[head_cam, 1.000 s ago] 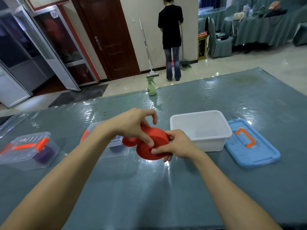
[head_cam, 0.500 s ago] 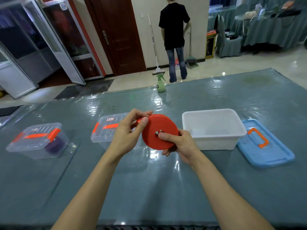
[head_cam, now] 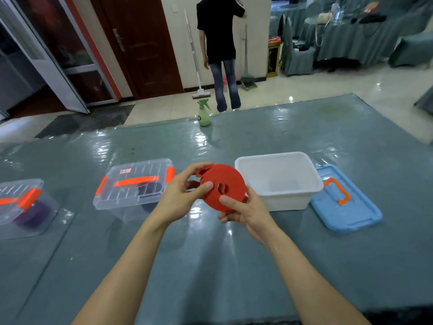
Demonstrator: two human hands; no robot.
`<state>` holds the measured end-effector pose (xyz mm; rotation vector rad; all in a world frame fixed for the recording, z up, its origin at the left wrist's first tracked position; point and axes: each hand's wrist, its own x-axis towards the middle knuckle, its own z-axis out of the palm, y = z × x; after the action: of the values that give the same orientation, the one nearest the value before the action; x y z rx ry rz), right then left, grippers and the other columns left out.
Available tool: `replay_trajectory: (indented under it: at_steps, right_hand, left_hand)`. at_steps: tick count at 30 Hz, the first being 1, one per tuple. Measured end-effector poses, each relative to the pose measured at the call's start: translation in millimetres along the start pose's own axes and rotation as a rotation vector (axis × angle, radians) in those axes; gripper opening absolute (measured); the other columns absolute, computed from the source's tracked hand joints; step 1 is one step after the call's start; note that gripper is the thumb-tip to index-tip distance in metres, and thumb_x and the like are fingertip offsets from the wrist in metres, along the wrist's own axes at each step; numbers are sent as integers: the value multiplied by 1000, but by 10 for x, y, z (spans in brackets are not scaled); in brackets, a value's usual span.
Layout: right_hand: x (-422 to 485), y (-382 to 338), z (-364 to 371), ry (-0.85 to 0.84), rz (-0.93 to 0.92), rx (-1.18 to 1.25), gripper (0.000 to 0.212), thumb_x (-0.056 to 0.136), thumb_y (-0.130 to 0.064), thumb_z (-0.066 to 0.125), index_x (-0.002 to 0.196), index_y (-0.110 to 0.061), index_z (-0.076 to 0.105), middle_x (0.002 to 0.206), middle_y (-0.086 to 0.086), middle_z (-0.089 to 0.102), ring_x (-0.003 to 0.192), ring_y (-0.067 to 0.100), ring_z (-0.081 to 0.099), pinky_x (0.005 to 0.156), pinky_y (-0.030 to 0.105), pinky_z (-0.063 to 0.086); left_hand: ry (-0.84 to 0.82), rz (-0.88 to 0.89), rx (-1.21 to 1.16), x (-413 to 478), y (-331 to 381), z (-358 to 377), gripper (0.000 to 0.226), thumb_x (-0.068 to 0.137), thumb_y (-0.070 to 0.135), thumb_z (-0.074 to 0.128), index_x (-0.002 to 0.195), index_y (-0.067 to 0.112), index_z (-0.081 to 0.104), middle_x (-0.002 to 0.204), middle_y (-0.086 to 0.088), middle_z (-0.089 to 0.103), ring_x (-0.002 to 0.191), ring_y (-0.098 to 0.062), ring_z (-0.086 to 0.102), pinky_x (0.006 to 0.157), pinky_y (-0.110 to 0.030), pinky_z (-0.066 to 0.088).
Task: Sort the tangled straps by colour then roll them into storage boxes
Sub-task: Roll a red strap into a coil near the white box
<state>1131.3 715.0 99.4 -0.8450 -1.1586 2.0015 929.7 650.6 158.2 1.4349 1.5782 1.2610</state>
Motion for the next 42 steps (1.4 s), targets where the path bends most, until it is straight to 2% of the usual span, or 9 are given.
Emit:
replay_trajectory:
  at_steps: [2,5,8,13,20,23,27,31,42]
  right_hand:
    - [75,-12,-238,45,-70,-257,140,51,-42,110,163,-46,25,149,-4,56,94,26,81,82,45,66]
    - [195,-65,-560,169,-314,-795,138,52,-62,101,160,-63,16,149,-30,42,112,-5,64,86,25,58]
    - [409,-228,-851,347,-389,-958,108,53,-67,91,146,-55,38,130,-31,51,105,-5,59,81,24,54]
    - [760,-449,-1443,381,-380,-1022,102,50,-56,87,142,-46,45,126,-22,48,94,-1,57,73,12,46]
    - [1262,-488,-1979,291,-138,-1180,101,52,-53,91,140,-42,41,122,-7,45,89,20,63,76,33,54]
    - [1462,-364,-2065,219,-5,-1296,100,50,-54,91,134,-32,43,121,-2,45,91,25,63,80,44,62]
    - [1701,-188,-2128,184,108,-1398,94,55,-60,90,129,-26,43,124,2,49,93,27,63,77,40,57]
    - [1897,-66,-2195,128,192,-1450,100,57,-60,93,132,-18,43,132,9,52,111,31,64,88,39,56]
    - [2116,-5,-2308,6,488,-1517,128,59,-32,105,156,-6,25,150,17,39,130,34,59,105,43,52]
  left_hand:
    - [-4,-41,-26,179,-76,131,47,99,32,77,144,41,66,129,9,65,103,-39,75,91,-48,67]
    - [-36,-80,-115,485,-139,441,44,100,24,77,140,38,69,121,17,69,96,-29,75,84,-36,66]
    - [-52,-119,-104,829,-210,782,43,101,26,76,140,41,68,126,12,68,96,-24,74,85,-35,66]
    - [6,-203,-94,1304,-437,1387,45,98,44,78,137,41,54,129,18,72,100,-25,81,98,-47,65]
    - [10,-392,-114,1718,-904,1859,48,97,18,82,135,30,57,142,2,59,119,-24,73,99,-46,65]
    - [-7,-441,191,1868,-1095,1961,47,96,14,82,136,17,57,137,-3,59,123,-26,66,106,-45,59]
    - [-64,-516,524,1964,-1293,2082,60,94,33,84,145,20,55,138,-5,51,114,-22,62,110,-37,50]
    - [-95,-607,529,2069,-1471,2217,56,91,30,87,137,16,58,128,-7,69,105,-22,67,95,-37,55]
    - [-70,-678,604,2208,-1706,2562,51,87,23,91,124,9,58,121,-12,71,110,-32,69,99,-45,56]
